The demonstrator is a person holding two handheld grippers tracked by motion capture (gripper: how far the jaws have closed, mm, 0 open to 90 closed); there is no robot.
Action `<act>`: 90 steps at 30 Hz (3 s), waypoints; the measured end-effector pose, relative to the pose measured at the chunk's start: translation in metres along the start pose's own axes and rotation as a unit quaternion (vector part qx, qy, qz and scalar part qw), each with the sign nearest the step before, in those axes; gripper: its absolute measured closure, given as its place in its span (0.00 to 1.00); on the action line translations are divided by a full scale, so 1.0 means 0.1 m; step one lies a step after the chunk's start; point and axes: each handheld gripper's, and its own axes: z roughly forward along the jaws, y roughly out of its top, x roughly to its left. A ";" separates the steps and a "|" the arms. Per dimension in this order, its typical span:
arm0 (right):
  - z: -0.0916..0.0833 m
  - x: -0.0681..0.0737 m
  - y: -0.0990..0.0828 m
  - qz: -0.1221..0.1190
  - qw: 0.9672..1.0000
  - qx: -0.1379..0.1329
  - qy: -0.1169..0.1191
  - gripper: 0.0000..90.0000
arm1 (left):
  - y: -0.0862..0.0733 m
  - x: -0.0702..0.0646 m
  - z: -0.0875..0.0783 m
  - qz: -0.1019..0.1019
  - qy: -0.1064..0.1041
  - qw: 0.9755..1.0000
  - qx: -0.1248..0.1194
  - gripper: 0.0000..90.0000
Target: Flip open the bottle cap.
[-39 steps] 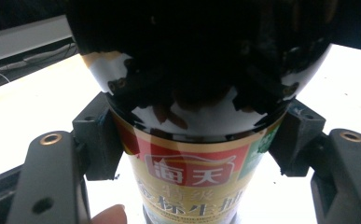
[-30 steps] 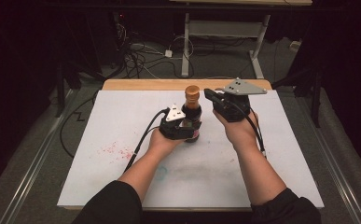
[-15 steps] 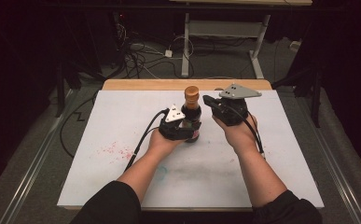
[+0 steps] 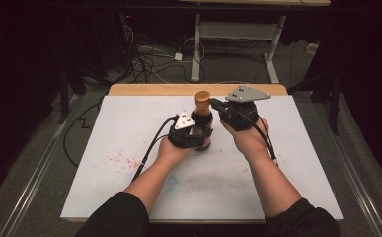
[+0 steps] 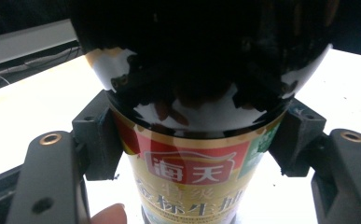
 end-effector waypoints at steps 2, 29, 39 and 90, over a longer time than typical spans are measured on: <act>0.00 0.00 0.01 0.000 1.000 0.001 0.001 1.00 | 0.00 0.00 0.00 0.000 0.000 1.000 0.000 0.32; -0.01 0.01 0.06 0.005 1.000 -0.007 0.001 1.00 | 0.00 0.00 0.00 0.003 0.004 1.000 0.002 0.32; 0.00 0.00 0.09 0.006 1.000 -0.012 0.001 1.00 | 0.00 0.00 0.00 0.004 0.003 1.000 0.005 0.32; 0.22 0.10 0.47 -0.019 0.999 -0.020 0.017 1.00 | 0.00 0.00 0.00 0.000 0.005 1.000 0.002 0.32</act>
